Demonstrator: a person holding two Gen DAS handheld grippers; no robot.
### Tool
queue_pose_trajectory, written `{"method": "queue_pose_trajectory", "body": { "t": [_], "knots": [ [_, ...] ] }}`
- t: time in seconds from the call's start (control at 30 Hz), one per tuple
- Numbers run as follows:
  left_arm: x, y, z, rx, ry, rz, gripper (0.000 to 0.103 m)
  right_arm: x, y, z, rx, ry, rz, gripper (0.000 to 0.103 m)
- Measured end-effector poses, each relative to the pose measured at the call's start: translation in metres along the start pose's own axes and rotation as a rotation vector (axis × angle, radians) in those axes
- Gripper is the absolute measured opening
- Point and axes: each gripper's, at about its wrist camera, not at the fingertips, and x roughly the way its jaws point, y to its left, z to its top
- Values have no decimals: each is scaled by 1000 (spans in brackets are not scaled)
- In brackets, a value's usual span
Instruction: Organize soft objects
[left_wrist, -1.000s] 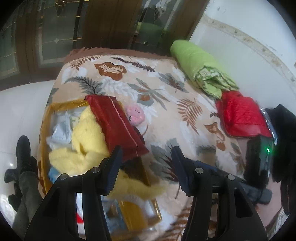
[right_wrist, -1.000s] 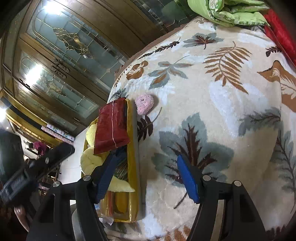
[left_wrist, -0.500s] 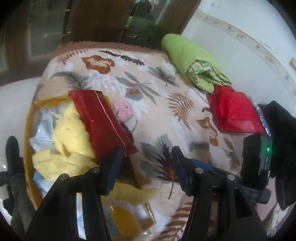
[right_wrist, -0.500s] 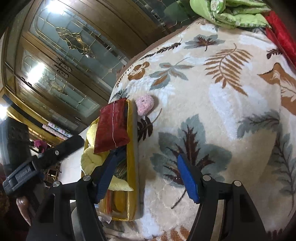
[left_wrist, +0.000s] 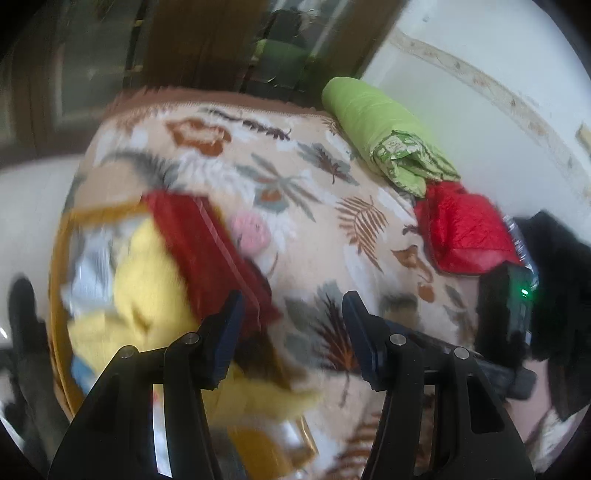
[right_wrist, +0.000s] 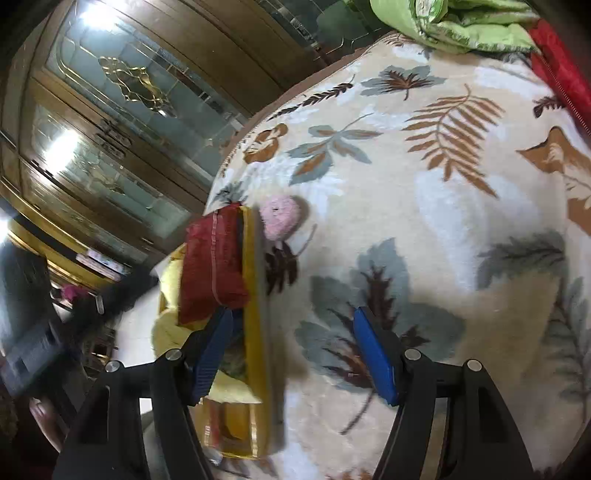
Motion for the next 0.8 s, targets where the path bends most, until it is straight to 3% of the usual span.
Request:
{"method": "queue_pose_trajectory", "body": {
  "t": [0.13,0.23,0.3,0.33,0.43,0.53,0.7,0.77,0.8],
  "knots": [
    [-10,4,3,-26,-13,4,55,-1,7,-3,-17,-3,10,68],
    [-12,-11,19,17,-33,5,55,-7,7,-3,-14,-17,12,68],
    [2,-17,29,44,3,21,55,-8,6,-2,-2,-8,2,68],
    [4,-18,27,33,12,36,55,-12,6,-2,-3,-14,7,68],
    [-11,-23,6,51,-40,-11,55,-20,9,-4,-31,-36,2,68],
    [-10,-17,-11,14,6,-12,55,-17,3,-5,-8,-26,10,68],
    [-16,-24,8,26,-42,-17,55,-24,9,-1,0,-58,33,68],
    [0,-23,18,60,-35,64,55,-19,13,1,-10,-46,-20,68],
    [9,-21,19,59,2,170,54,-19,16,1,-13,-42,-61,68]
  ]
}}
